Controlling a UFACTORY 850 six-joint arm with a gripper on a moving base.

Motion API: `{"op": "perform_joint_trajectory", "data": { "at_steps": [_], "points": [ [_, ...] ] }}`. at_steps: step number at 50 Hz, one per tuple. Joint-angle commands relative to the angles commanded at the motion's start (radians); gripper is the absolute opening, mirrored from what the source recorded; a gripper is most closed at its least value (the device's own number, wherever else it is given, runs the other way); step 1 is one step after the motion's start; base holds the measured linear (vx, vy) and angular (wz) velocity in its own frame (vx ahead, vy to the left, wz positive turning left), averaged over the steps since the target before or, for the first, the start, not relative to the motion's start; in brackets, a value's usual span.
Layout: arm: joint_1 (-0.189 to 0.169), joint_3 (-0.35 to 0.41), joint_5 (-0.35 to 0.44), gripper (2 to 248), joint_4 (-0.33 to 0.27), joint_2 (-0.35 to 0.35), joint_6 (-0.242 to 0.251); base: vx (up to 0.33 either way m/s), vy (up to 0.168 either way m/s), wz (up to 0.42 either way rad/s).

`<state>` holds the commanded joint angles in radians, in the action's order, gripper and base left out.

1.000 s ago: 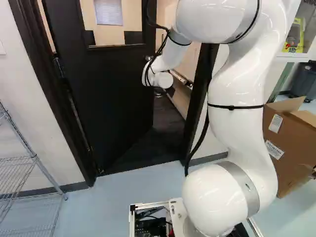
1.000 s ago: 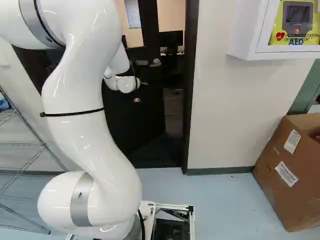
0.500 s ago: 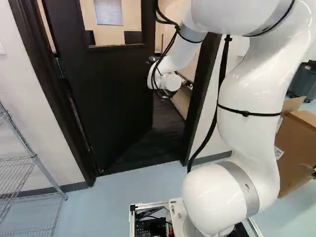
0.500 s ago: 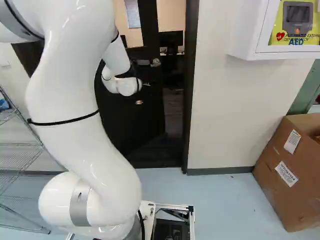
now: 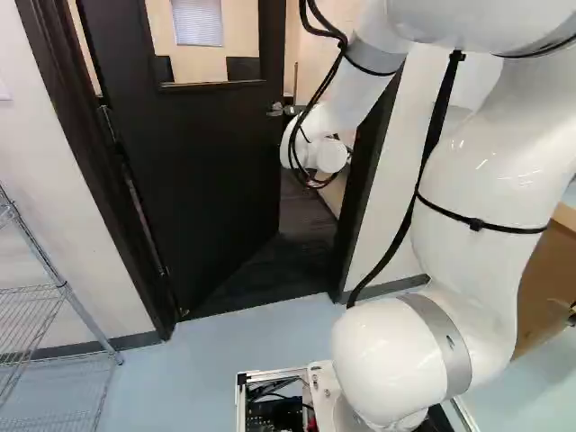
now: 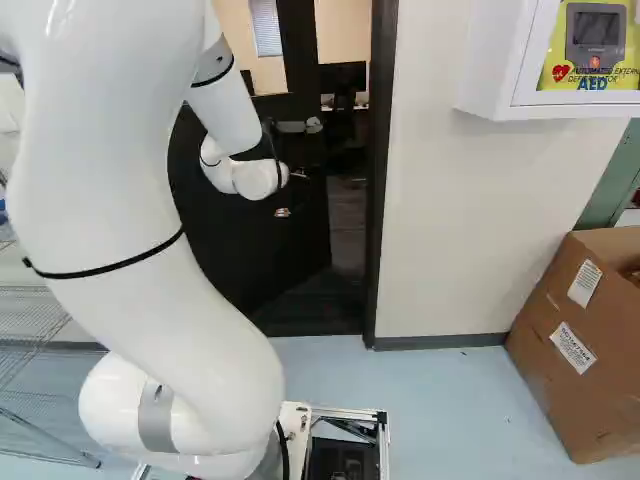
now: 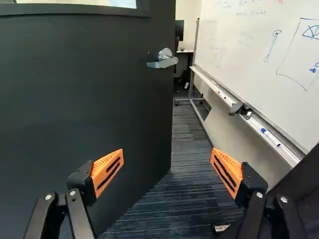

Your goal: Open the door and move inside

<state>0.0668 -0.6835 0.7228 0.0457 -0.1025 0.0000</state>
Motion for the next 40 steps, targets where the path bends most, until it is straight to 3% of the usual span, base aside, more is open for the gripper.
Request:
{"op": "perform_joint_trajectory", "data": {
  "at_steps": [40],
  "points": [
    [-0.112, 0.189, 0.000, 247, -0.112, 0.186, 0.000, 0.000, 0.000, 0.000]
  ]
}}
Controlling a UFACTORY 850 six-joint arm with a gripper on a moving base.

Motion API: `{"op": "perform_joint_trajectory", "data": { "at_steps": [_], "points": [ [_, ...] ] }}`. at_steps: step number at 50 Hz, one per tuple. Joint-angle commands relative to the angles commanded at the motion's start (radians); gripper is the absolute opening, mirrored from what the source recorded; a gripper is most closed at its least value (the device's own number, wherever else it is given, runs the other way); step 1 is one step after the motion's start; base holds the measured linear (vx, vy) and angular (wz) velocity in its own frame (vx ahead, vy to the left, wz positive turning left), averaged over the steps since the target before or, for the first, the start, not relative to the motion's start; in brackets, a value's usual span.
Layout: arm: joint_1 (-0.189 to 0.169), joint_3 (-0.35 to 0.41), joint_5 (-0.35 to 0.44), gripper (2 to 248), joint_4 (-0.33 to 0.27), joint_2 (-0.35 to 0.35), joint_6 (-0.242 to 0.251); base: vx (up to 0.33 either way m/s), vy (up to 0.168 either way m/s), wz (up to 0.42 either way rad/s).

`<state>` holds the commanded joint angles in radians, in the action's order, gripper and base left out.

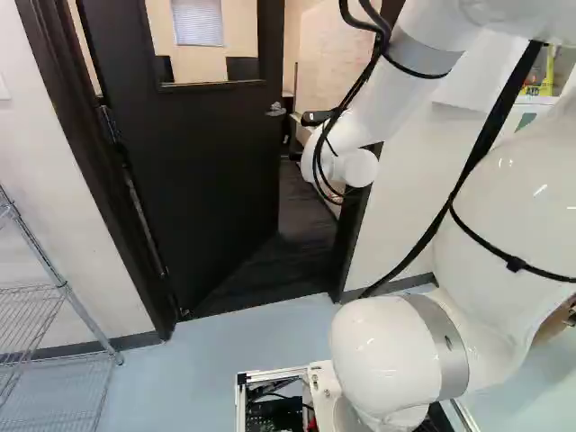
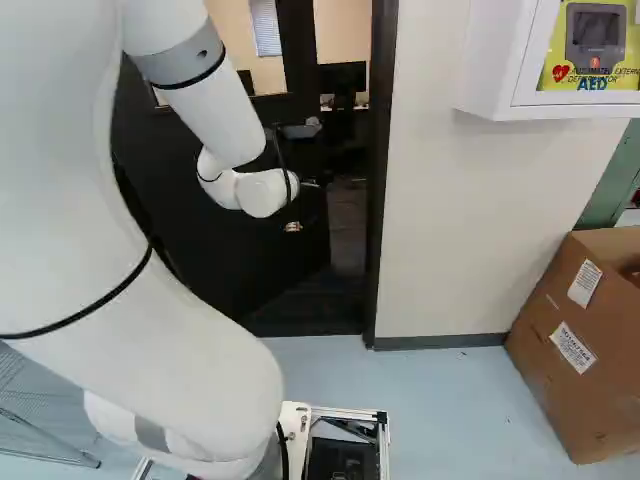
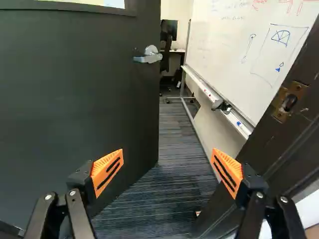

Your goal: Open the door and move inside

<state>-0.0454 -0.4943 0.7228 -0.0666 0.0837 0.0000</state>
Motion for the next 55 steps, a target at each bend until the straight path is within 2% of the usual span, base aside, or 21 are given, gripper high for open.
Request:
{"op": "perform_joint_trajectory", "data": {
  "at_steps": [14, 29, 55],
  "points": [
    [-0.045, 0.063, 0.000, 247, -0.056, 0.066, 0.000, 0.000, 0.000, 0.000],
    [-0.097, 0.125, 0.000, 247, -0.065, 0.136, 0.000, 0.000, 0.000, 0.000],
    [-0.106, 0.135, 0.000, 247, -0.065, 0.147, 0.000, 0.000, 0.000, 0.000]
  ]
}}
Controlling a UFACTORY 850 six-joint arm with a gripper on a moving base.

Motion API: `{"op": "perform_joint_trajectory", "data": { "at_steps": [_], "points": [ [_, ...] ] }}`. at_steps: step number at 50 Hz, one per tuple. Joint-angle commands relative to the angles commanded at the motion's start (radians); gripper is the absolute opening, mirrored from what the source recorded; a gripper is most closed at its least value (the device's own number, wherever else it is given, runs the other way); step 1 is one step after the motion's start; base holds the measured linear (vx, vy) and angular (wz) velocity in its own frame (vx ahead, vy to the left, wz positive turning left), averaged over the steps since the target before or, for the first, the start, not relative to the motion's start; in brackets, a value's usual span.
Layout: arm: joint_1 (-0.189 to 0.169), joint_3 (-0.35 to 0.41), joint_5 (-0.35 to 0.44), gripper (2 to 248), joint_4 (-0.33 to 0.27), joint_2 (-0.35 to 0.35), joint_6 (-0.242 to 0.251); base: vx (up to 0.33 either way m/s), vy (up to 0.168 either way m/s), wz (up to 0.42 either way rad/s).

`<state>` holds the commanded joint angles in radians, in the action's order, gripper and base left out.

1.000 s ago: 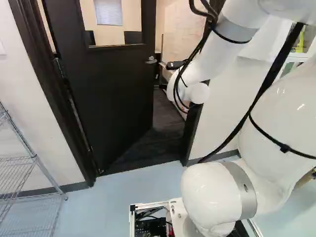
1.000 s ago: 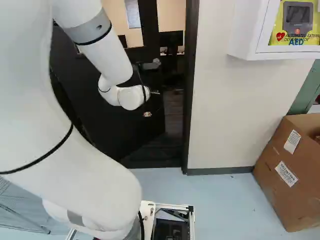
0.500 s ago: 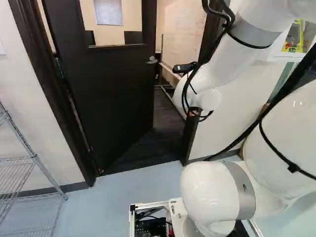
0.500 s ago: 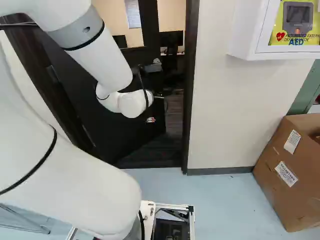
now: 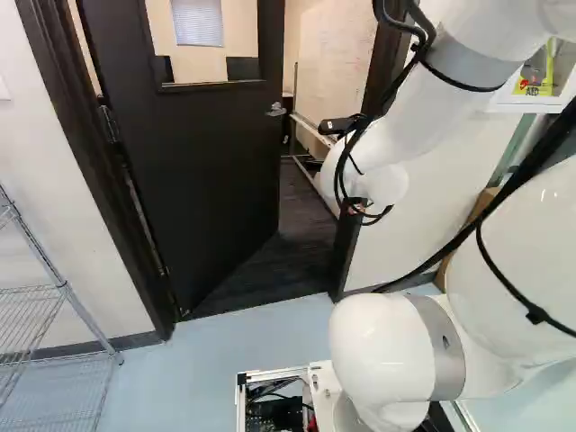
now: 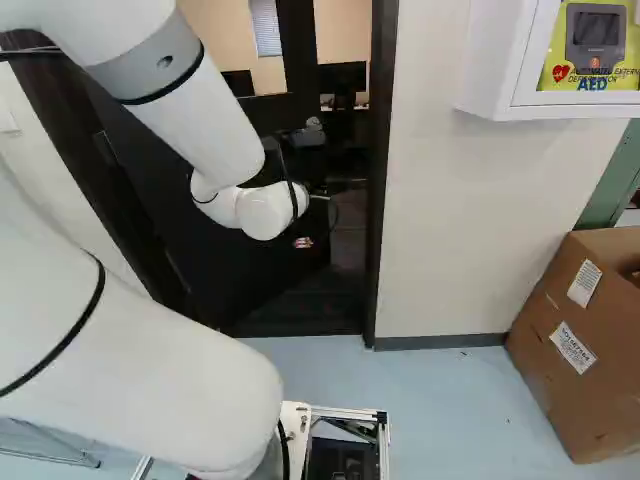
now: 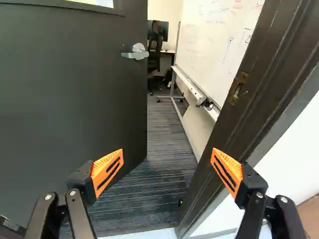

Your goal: Open the door and move inside

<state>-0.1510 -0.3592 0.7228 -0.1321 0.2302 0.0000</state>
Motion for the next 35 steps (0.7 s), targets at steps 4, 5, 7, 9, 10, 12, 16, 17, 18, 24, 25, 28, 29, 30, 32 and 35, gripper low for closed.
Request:
{"op": "perform_joint_trajectory", "data": {
  "at_steps": [4, 5, 7, 9, 10, 12, 16, 17, 18, 24, 25, 28, 29, 30, 32, 35],
  "points": [
    [0.000, 0.000, 0.000, 247, 0.000, 0.000, 0.000, 0.000, 0.000, 0.000],
    [0.000, 0.000, 0.000, 247, 0.000, 0.000, 0.000, 0.000, 0.000, 0.000],
    [0.000, 0.000, 0.000, 247, 0.000, 0.000, 0.000, 0.000, 0.000, 0.000],
    [0.000, 0.000, 0.000, 247, 0.000, 0.000, 0.000, 0.000, 0.000, 0.000],
    [0.000, 0.000, 0.000, 247, 0.000, 0.000, 0.000, 0.000, 0.000, 0.000],
    [0.000, 0.000, 0.000, 247, 0.000, 0.000, 0.000, 0.000, 0.000, 0.000],
    [0.000, 0.000, 0.000, 247, 0.000, 0.000, 0.000, 0.000, 0.000, 0.000],
    [0.000, 0.000, 0.000, 247, 0.000, 0.000, 0.000, 0.000, 0.000, 0.000],
    [0.000, 0.000, 0.000, 247, 0.000, 0.000, 0.000, 0.000, 0.000, 0.000],
    [0.000, 0.000, 0.000, 247, 0.000, 0.000, 0.000, -0.001, -0.001, -0.010],
    [0.000, 0.000, 0.000, 247, 0.000, 0.000, 0.000, -0.046, -0.015, -0.081],
    [0.000, 0.000, 0.000, 247, 0.000, 0.000, 0.000, -0.078, -0.034, -0.073],
    [0.000, 0.000, 0.000, 247, 0.000, 0.000, 0.000, -0.111, -0.065, -0.018],
    [0.000, 0.000, 0.000, 247, 0.000, 0.000, 0.000, -0.108, -0.074, 0.017],
    [0.000, 0.000, 0.000, 247, 0.000, 0.000, 0.000, -0.052, -0.071, 0.032],
    [0.000, 0.000, 0.000, 247, 0.000, 0.000, 0.000, 0.002, -0.033, 0.007]
  ]
}}
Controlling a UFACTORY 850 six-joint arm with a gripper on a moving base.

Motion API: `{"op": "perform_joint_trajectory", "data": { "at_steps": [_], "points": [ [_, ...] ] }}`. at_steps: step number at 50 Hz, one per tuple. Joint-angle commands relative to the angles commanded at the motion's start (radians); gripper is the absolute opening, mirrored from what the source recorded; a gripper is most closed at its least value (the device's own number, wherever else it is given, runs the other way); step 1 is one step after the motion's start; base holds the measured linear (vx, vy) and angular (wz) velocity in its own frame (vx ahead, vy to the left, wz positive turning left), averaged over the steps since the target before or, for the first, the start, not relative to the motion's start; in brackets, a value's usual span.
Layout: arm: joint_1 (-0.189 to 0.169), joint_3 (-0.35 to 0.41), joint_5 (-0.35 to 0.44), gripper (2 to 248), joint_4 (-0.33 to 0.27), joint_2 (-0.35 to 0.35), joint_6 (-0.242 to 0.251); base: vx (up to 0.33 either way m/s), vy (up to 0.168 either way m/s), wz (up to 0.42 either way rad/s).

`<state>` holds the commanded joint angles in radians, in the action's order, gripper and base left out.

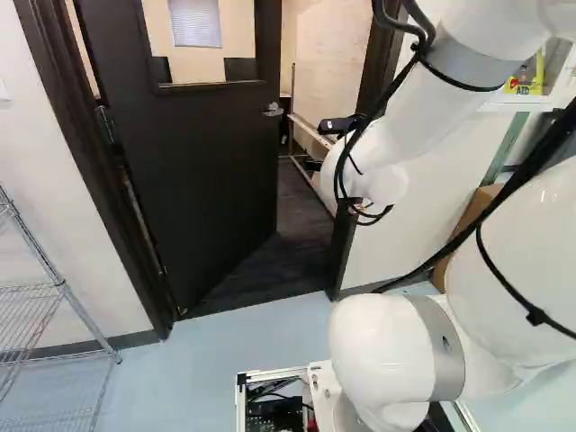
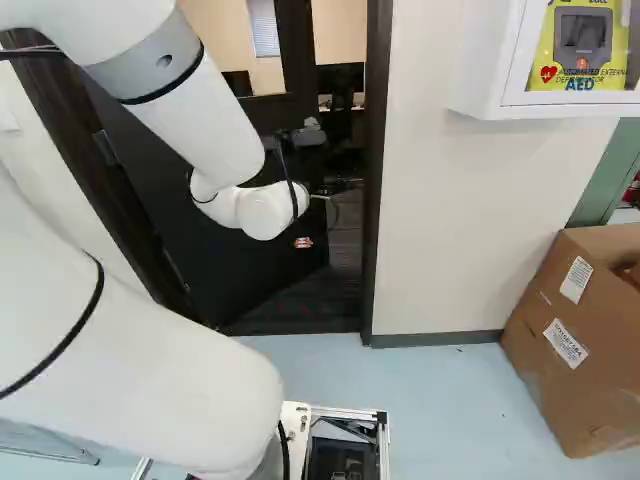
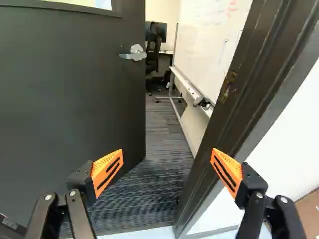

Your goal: Open the door and move inside

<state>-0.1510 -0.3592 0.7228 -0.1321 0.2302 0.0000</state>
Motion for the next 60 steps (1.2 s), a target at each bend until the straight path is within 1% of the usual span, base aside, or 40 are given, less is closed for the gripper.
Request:
{"op": "perform_joint_trajectory", "data": {
  "at_steps": [12, 60],
  "points": [
    [0.000, 0.000, 0.000, 247, 0.000, 0.000, 0.000, 0.034, 0.069, 0.001],
    [0.000, 0.000, 0.000, 247, 0.000, 0.000, 0.000, 0.053, 0.046, -0.009]
  ]
}}
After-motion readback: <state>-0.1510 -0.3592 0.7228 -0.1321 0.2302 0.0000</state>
